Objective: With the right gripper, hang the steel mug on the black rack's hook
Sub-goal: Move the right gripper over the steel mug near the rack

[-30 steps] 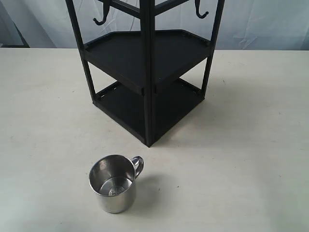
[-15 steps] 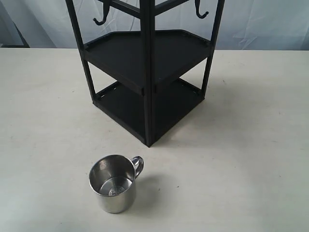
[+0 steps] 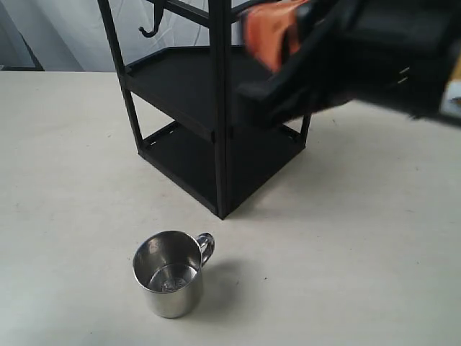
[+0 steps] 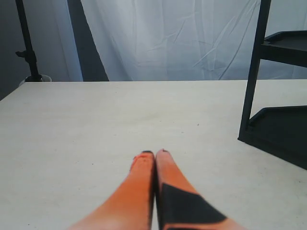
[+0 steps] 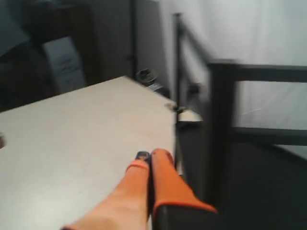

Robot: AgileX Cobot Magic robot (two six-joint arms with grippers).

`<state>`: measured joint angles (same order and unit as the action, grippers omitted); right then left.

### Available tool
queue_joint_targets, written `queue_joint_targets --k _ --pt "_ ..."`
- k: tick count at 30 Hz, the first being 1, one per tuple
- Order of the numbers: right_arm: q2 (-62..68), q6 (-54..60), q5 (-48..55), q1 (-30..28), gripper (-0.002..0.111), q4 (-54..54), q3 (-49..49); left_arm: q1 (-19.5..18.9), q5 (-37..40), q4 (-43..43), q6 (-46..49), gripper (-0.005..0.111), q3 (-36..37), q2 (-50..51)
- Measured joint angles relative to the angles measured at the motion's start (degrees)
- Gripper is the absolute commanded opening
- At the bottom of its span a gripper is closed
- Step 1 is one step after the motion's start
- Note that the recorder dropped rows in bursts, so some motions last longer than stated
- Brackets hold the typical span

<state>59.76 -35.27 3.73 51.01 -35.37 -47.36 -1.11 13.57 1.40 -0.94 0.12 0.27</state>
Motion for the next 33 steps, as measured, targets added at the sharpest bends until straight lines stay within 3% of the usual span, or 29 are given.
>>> queue_joint_targets --k 4,9,13,16,20,22,24,33 --pt "6.2 1.9 5.0 13.4 -0.001 -0.1 -2.9 0.0 0.0 0.0 0.0 0.002 0.0 0.0" --pt "12.4 3.8 21.7 22.5 -0.001 2.3 -7.9 0.0 0.0 0.0 0.0 0.002 0.0 0.0" --pt "17.2 12.1 38.2 23.6 -0.001 12.9 -13.1 0.0 0.0 0.0 0.0 0.002 0.0 0.0" --pt "20.3 22.9 43.8 23.6 0.001 23.7 -15.8 0.0 0.0 0.0 0.0 0.002 0.0 0.0" --pt "24.5 39.0 45.1 23.9 0.028 36.9 -18.1 0.0 0.0 0.0 0.0 0.002 0.0 0.0" --pt "26.9 42.5 45.5 23.9 0.041 39.3 -19.4 0.0 0.0 0.0 0.0 0.002 0.0 0.0" --pt "29.4 44.5 45.8 23.9 0.046 39.6 -20.8 0.0 0.0 0.0 0.0 0.002 0.0 0.0" --pt "40.8 49.3 45.6 23.9 0.046 36.8 -24.3 0.0 0.0 0.0 0.0 0.002 0.0 0.0"
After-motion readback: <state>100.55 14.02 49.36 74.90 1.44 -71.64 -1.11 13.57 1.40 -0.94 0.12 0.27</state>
